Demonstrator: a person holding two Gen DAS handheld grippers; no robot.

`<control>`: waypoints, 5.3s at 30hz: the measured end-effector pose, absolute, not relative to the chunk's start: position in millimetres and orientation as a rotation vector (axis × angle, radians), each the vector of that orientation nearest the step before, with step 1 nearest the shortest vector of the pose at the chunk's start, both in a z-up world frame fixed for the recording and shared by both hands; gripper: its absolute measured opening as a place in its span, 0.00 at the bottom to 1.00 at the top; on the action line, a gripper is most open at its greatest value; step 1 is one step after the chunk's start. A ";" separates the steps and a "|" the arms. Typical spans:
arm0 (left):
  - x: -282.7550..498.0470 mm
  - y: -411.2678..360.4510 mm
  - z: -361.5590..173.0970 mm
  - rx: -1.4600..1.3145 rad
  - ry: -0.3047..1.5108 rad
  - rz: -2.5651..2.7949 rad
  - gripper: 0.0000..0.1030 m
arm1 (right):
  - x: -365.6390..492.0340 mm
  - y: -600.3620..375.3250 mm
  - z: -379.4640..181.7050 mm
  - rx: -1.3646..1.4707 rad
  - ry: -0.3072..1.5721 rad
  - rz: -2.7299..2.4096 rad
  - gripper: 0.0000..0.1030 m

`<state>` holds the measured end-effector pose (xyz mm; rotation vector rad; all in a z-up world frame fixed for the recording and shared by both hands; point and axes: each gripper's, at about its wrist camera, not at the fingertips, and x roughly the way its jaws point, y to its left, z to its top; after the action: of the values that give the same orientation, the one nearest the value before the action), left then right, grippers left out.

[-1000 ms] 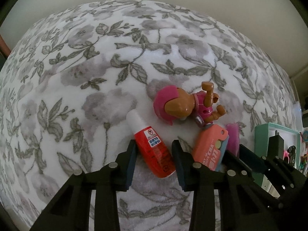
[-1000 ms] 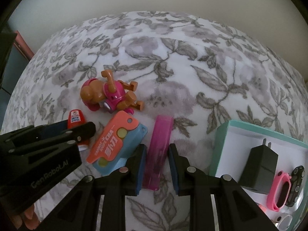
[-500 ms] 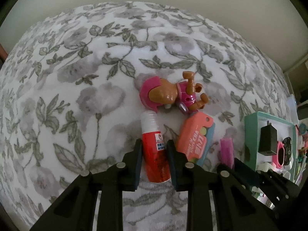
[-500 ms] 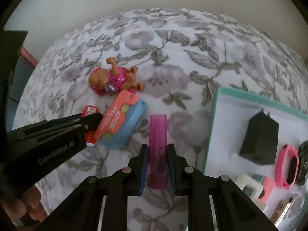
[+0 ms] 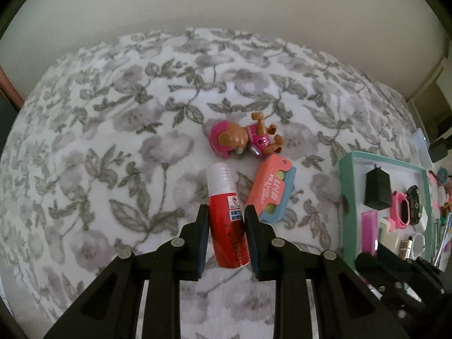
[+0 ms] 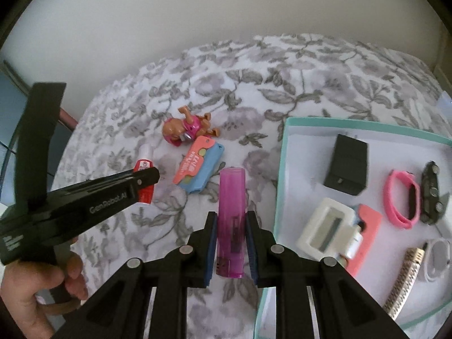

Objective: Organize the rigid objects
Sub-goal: 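Carry the red bottle and pink lighter into the tray and open both grippers, then move both grippers back from the tray toward the doll and toy knife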

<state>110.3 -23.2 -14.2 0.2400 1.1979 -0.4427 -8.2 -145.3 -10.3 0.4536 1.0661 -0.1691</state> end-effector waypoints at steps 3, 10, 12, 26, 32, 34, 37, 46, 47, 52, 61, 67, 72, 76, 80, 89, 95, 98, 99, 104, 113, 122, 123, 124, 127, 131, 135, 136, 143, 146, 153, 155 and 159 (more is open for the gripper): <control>97.0 -27.0 4.5 0.260 1.144 -0.454 0.25 | -22.7 -150.2 4.9 0.467 1.034 -0.176 0.20; 56.2 -44.7 40.4 0.255 1.047 -0.561 0.25 | -73.7 -173.8 30.7 0.508 0.964 -0.237 0.20; 45.2 -50.6 44.5 0.270 1.029 -0.580 0.25 | -87.4 -183.9 31.6 0.544 0.951 -0.255 0.20; -15.2 -113.0 37.4 0.366 1.032 -0.720 0.25 | -141.8 -256.8 46.0 0.617 0.878 -0.433 0.20; -32.4 -137.9 18.3 0.423 1.078 -0.760 0.25 | -145.7 -267.4 46.7 0.598 0.885 -0.472 0.20; -37.3 -144.8 11.1 0.451 1.092 -0.768 0.25 | -144.4 -268.4 42.4 0.604 0.898 -0.470 0.20; -42.8 -152.0 -1.3 0.485 1.117 -0.766 0.25 | -141.4 -268.8 36.1 0.608 0.923 -0.470 0.20; -49.0 -158.1 -28.4 0.529 1.188 -0.751 0.25 | -132.9 -268.2 6.6 0.623 1.027 -0.462 0.20; -48.9 -157.8 -28.9 0.530 1.190 -0.749 0.25 | -131.7 -268.2 1.3 0.627 1.046 -0.462 0.20; -47.1 -155.3 -37.2 0.526 1.226 -0.744 0.25 | -127.2 -265.9 -6.9 0.624 1.079 -0.452 0.20; -44.9 -154.7 -40.3 0.522 1.232 -0.734 0.26 | -119.8 -261.6 -18.5 0.609 1.129 -0.439 0.20; -40.4 -152.7 -40.8 0.495 1.251 -0.729 0.26 | -116.4 -256.9 -22.1 0.596 1.146 -0.426 0.21; -39.3 -154.6 -37.9 0.476 1.265 -0.739 0.26 | -112.7 -253.6 -17.2 0.563 1.140 -0.415 0.22; -37.7 -154.1 -28.8 0.454 1.247 -0.742 0.35 | -111.5 -252.3 -14.2 0.550 1.129 -0.415 0.22; -33.9 -149.8 -21.2 0.426 1.233 -0.729 0.40 | -110.6 -252.2 -12.2 0.545 1.124 -0.417 0.22; -12.8 -129.5 -0.2 0.342 1.166 -0.627 0.42 | -110.4 -249.2 2.0 0.506 1.079 -0.412 0.22; 11.5 -104.6 10.2 0.264 1.138 -0.527 0.59 | -108.0 -244.4 6.0 0.500 1.051 -0.393 0.37; 20.6 -95.2 14.1 0.254 1.118 -0.475 0.59 | -106.3 -242.2 5.6 0.480 1.053 -0.396 0.44; 23.0 -92.4 14.5 0.254 1.112 -0.462 0.60 | -105.6 -241.5 5.4 0.473 1.053 -0.396 0.46; 37.2 -74.5 13.1 0.208 1.118 -0.418 0.71 | -102.9 -238.1 6.3 0.442 1.042 -0.395 0.62; 60.3 -44.8 17.7 0.168 1.081 -0.338 0.81 | -96.6 -227.8 4.7 0.413 1.026 -0.369 0.78; 92.8 -17.1 27.4 0.111 1.026 -0.273 0.82 | -85.8 -215.8 2.4 0.374 1.005 -0.365 1.00; 95.6 -15.3 27.9 0.106 1.022 -0.268 0.84 | -84.8 -216.9 2.0 0.379 0.999 -0.364 1.00; 99.5 -14.0 28.2 0.102 1.021 -0.262 0.92 | -83.5 -217.2 2.1 0.384 0.995 -0.367 1.00; 111.2 -11.8 30.1 0.081 1.009 -0.260 0.97 | -76.4 -218.5 5.5 0.379 0.985 -0.371 1.00; 129.8 -10.0 31.8 0.038 0.987 -0.251 0.97 | -56.3 -219.5 21.2 0.356 0.933 -0.367 1.00; 149.7 -10.7 24.3 0.011 0.990 -0.237 0.98 | -27.2 -216.5 32.3 0.349 0.905 -0.320 1.00; 156.4 -11.1 20.1 0.006 1.004 -0.237 0.98 | -17.0 -213.9 34.1 0.335 0.906 -0.308 1.00; 187.9 -15.5 -5.4 0.015 1.063 -0.245 0.98 | 47.0 -196.1 25.6 0.302 0.962 -0.242 1.00; 198.3 -13.3 -22.2 0.023 1.097 -0.237 0.98 | 70.0 -186.8 11.0 0.311 1.004 -0.218 1.00; 213.9 9.1 -50.4 -0.014 1.162 -0.204 0.97 | 107.5 -160.3 -29.7 0.285 1.103 -0.181 1.00; 216.2 14.7 -54.8 -0.021 1.170 -0.195 0.97 | 113.5 -153.7 -37.8 0.279 1.118 -0.173 1.00; 218.6 24.6 -63.0 -0.040 1.196 -0.180 0.97 | 122.8 -141.5 -56.2 0.278 1.155 -0.157 1.00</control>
<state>218.6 24.6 -63.0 -0.0405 1.1959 -0.1797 122.8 -141.5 -56.2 0.2783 1.1554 -0.1567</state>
